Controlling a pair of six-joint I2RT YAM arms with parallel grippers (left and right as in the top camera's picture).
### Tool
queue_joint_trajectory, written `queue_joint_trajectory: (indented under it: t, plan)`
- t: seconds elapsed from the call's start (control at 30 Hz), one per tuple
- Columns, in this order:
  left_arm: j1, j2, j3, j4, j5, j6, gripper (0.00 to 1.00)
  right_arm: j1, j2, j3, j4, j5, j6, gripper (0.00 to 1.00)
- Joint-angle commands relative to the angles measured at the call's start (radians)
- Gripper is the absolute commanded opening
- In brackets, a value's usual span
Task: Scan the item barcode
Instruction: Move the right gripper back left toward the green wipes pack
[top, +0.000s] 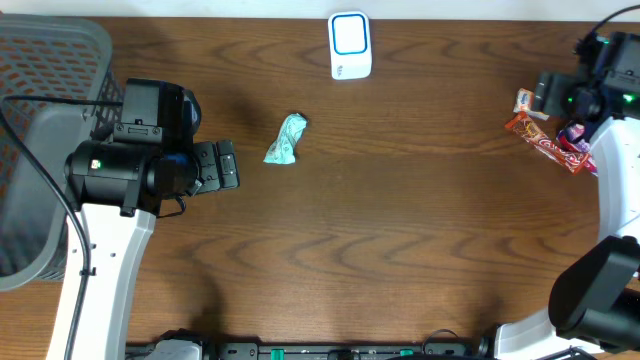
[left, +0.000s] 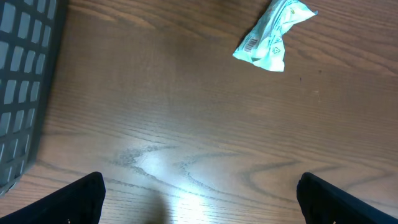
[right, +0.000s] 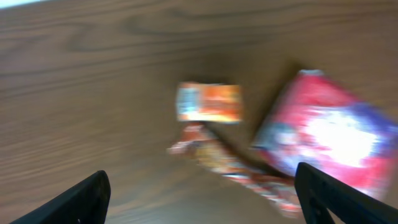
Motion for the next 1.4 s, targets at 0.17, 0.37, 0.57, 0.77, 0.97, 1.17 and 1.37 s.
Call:
queue_joint_trajectory:
  t: [0.17, 0.37, 0.57, 0.77, 0.97, 1.17, 1.37]
  plan:
    - [0.005, 0.003, 0.005, -0.003, -0.009, -0.006, 0.98, 0.146, 0.022, 0.004, -0.016, -0.566, 0.232, 0.99]
    - [0.005, 0.003, 0.005, -0.003, -0.009, -0.006, 0.98, 0.312, 0.033, -0.002, 0.010, -0.553, 0.280, 0.99]
    - [0.005, 0.003, 0.005, -0.003, -0.009, -0.005, 0.98, 0.531, 0.113, -0.002, 0.076, -0.323, 0.431, 0.99]
    - [0.005, 0.003, 0.005, -0.003, -0.009, -0.006, 0.98, 0.697, 0.264, -0.002, 0.238, -0.323, 0.614, 0.97]
    - [0.005, 0.003, 0.005, -0.003, -0.009, -0.006, 0.98, 0.816, 0.379, -0.002, 0.411, -0.347, 0.661, 0.89]
    - [0.005, 0.003, 0.005, -0.003, -0.009, -0.006, 0.98, 0.883, 0.390, -0.002, 0.449, -0.225, 0.684, 0.82]
    - [0.005, 0.003, 0.005, -0.003, -0.009, -0.006, 0.98, 0.938, 0.393, -0.002, 0.435, -0.078, 0.685, 0.79]
